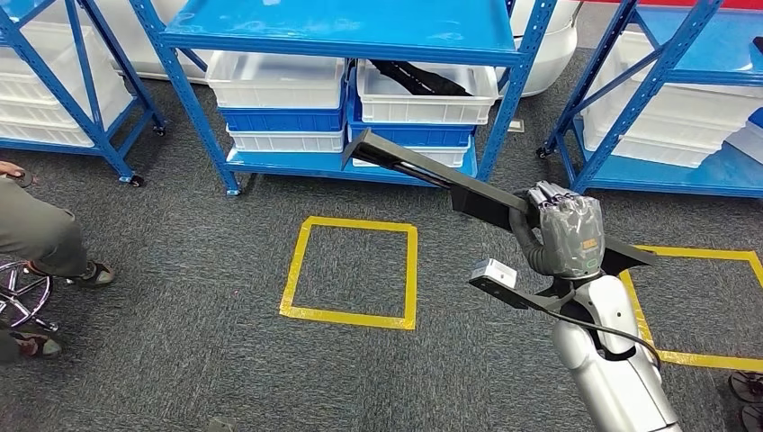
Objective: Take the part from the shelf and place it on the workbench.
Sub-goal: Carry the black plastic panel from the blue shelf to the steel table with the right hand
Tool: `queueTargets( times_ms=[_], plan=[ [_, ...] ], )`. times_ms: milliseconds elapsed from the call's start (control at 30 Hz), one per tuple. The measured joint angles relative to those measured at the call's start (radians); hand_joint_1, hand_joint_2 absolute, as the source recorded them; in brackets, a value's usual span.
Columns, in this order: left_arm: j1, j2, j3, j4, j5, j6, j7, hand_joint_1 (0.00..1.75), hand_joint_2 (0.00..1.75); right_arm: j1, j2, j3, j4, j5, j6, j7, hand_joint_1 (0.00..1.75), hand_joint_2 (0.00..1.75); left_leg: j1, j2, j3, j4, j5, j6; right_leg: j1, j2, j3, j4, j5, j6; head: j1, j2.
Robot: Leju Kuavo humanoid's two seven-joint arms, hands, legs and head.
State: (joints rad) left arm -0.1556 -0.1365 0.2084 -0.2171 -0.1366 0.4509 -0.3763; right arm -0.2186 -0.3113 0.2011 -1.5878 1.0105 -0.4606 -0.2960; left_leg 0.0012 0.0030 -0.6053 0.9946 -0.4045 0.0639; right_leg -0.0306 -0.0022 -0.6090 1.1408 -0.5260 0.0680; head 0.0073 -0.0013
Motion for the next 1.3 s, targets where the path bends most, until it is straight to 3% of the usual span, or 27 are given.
queueTargets(
  times_ms=[67,133,200,267,333,400,433,467,533,600,700,733,800,867,900,933,967,1033,1100,1167,1233,1300],
  plan=[
    [0.000,0.001,0.000,0.000,0.000,0.000,0.000,0.00,1.75,-0.001,0.001,0.001,0.001,0.000,-0.004,0.000,1.68,1.75,-0.003,-0.002,-0.013,0.016,0.001,-0.008,0.001,0.001,0.058,-0.110,0.036,0.003,0.003,0.000],
    [0.000,0.001,0.001,0.000,0.000,0.000,-0.001,0.00,1.75,0.001,0.002,0.003,0.003,0.000,-0.007,0.000,1.68,1.75,-0.008,-0.004,-0.024,0.024,0.006,-0.018,0.007,0.004,0.060,-0.125,0.046,-0.010,0.004,0.000],
    [0.001,0.002,0.002,0.000,0.000,0.000,-0.002,0.00,1.75,0.004,0.002,0.005,0.004,0.000,-0.008,0.001,1.68,1.75,-0.005,-0.005,-0.033,0.029,0.008,-0.027,0.002,0.004,0.051,-0.123,0.057,-0.027,0.002,0.000],
    [0.001,0.002,0.005,0.000,0.000,0.000,-0.002,0.00,1.75,0.005,0.003,0.008,0.004,0.000,-0.009,0.002,1.68,1.75,0.000,-0.006,-0.056,0.078,-0.040,-0.039,-0.005,0.002,0.040,-0.124,0.070,-0.047,0.000,0.000],
    [0.001,0.002,0.008,0.000,0.000,0.000,-0.002,0.00,1.75,0.005,0.004,0.011,0.004,0.000,-0.010,0.002,1.68,1.75,0.005,-0.006,-0.101,0.202,-0.128,-0.050,-0.003,0.001,0.022,-0.124,0.084,-0.061,-0.002,0.000],
    [0.002,0.002,0.010,0.000,0.000,0.000,-0.003,0.00,1.75,0.006,0.005,0.013,0.004,0.001,-0.011,0.002,1.68,1.75,0.009,-0.006,-0.129,0.310,-0.184,-0.054,0.000,0.001,0.002,-0.123,0.098,-0.064,-0.003,0.000],
    [0.002,0.002,0.011,0.000,0.000,0.000,-0.003,0.00,1.75,0.007,0.006,0.014,0.004,0.001,-0.011,0.003,1.68,1.75,0.010,-0.006,-0.115,0.312,-0.186,-0.054,0.001,0.002,-0.007,-0.123,0.106,-0.063,-0.003,0.000],
    [0.002,0.002,0.011,0.000,0.000,-0.001,-0.004,0.00,1.75,0.007,0.006,0.015,0.004,0.002,-0.011,0.004,1.68,1.75,0.010,-0.006,-0.081,0.273,-0.172,-0.051,0.002,0.002,-0.015,-0.123,0.113,-0.061,-0.003,0.000],
    [0.000,0.002,0.011,-0.001,0.000,-0.001,-0.005,0.00,1.75,0.007,0.008,0.016,0.004,0.004,-0.012,0.007,1.68,1.75,0.008,-0.007,0.027,0.122,-0.135,-0.040,0.003,0.004,-0.027,-0.123,0.126,-0.054,-0.003,0.000],
    [-0.003,0.002,0.011,-0.002,0.000,-0.002,-0.007,0.00,1.75,0.005,0.008,0.015,0.004,0.006,-0.013,0.008,1.68,1.75,0.001,-0.007,0.085,0.028,-0.118,-0.031,0.006,0.003,-0.033,-0.125,0.139,-0.043,-0.001,0.000],
    [-0.002,0.003,0.012,-0.002,0.000,-0.003,-0.008,0.00,1.75,0.003,0.008,0.015,0.004,0.008,-0.014,0.009,1.68,1.75,-0.006,-0.005,0.081,0.010,-0.096,-0.015,0.005,0.001,-0.037,-0.133,0.158,-0.021,-0.001,0.000],
    [-0.002,0.002,0.012,-0.002,0.000,-0.003,-0.008,0.00,1.75,0.003,0.007,0.015,0.005,0.007,-0.014,0.008,1.68,1.75,-0.006,-0.003,0.079,0.002,-0.082,-0.008,0.005,0.001,-0.043,-0.127,0.153,-0.019,-0.001,0.000],
    [-0.003,0.002,0.013,-0.002,0.000,-0.003,-0.008,0.00,1.75,0.002,0.003,0.014,0.006,0.003,-0.014,0.008,1.68,1.75,-0.002,0.001,0.066,-0.013,-0.054,0.003,0.008,0.001,-0.076,-0.059,0.101,-0.026,0.002,0.000],
    [-0.002,0.001,0.013,-0.002,0.000,-0.003,-0.009,0.00,1.75,0.000,0.000,0.014,0.010,-0.003,-0.013,0.006,1.68,1.75,-0.005,0.003,0.040,-0.013,-0.034,0.008,0.008,0.001,-0.124,0.079,0.022,-0.033,0.005,0.000],
    [-0.002,0.001,0.013,-0.002,0.000,-0.003,-0.009,0.00,1.75,0.000,-0.002,0.014,0.013,-0.007,-0.013,0.005,1.68,1.75,-0.005,0.004,0.027,-0.012,-0.025,0.007,0.008,0.001,-0.135,0.133,-0.005,-0.030,0.005,0.000],
    [-0.001,0.000,0.014,-0.002,0.000,-0.003,-0.009,0.00,1.75,0.000,-0.003,0.014,0.016,-0.010,-0.013,0.003,1.68,1.75,-0.006,0.004,0.014,-0.011,-0.016,0.006,0.008,0.001,-0.127,0.152,-0.019,-0.024,0.006,0.000],
    [-0.001,0.000,0.014,-0.002,0.000,-0.003,-0.009,0.00,1.75,-0.001,-0.005,0.014,0.018,-0.012,-0.013,0.001,1.68,1.75,-0.006,0.004,0.003,-0.010,-0.008,0.004,0.007,0.001,-0.095,0.125,-0.017,-0.016,0.007,0.000],
    [-0.001,0.000,0.014,-0.002,0.000,-0.004,-0.009,0.00,1.75,-0.007,-0.007,0.015,0.022,-0.016,-0.013,-0.002,1.68,1.75,-0.005,0.005,-0.015,-0.003,0.004,-0.004,0.004,0.000,0.013,-0.025,0.005,-0.005,0.011,0.000],
    [-0.001,0.000,0.015,-0.002,0.000,-0.004,-0.009,0.00,1.75,-0.015,-0.008,0.015,0.024,-0.017,-0.013,-0.003,1.68,1.75,-0.008,0.005,-0.029,0.007,0.012,-0.014,0.010,0.003,0.080,-0.132,0.022,-0.010,0.014,0.000],
    [0.000,0.000,0.017,-0.002,0.000,-0.004,-0.010,0.00,1.75,-0.019,-0.009,0.016,0.027,-0.017,-0.013,-0.003,1.68,1.75,-0.011,0.005,-0.037,0.012,0.022,-0.024,0.019,0.006,0.082,-0.141,0.031,-0.026,0.013,0.000],
    [0.001,0.000,0.019,-0.002,0.000,-0.004,-0.010,0.00,1.75,-0.022,-0.008,0.017,0.031,-0.017,-0.014,-0.003,1.68,1.75,-0.008,0.002,-0.047,0.021,0.018,-0.033,0.010,0.004,0.074,-0.140,0.043,-0.044,0.012,0.000],
    [0.001,0.001,0.020,-0.002,0.000,-0.004,-0.010,0.00,1.75,-0.025,-0.008,0.018,0.033,-0.017,-0.014,-0.003,1.68,1.75,-0.002,-0.002,-0.077,0.089,-0.038,-0.045,0.001,0.002,0.062,-0.141,0.058,-0.063,0.009,0.000]
  ],
)
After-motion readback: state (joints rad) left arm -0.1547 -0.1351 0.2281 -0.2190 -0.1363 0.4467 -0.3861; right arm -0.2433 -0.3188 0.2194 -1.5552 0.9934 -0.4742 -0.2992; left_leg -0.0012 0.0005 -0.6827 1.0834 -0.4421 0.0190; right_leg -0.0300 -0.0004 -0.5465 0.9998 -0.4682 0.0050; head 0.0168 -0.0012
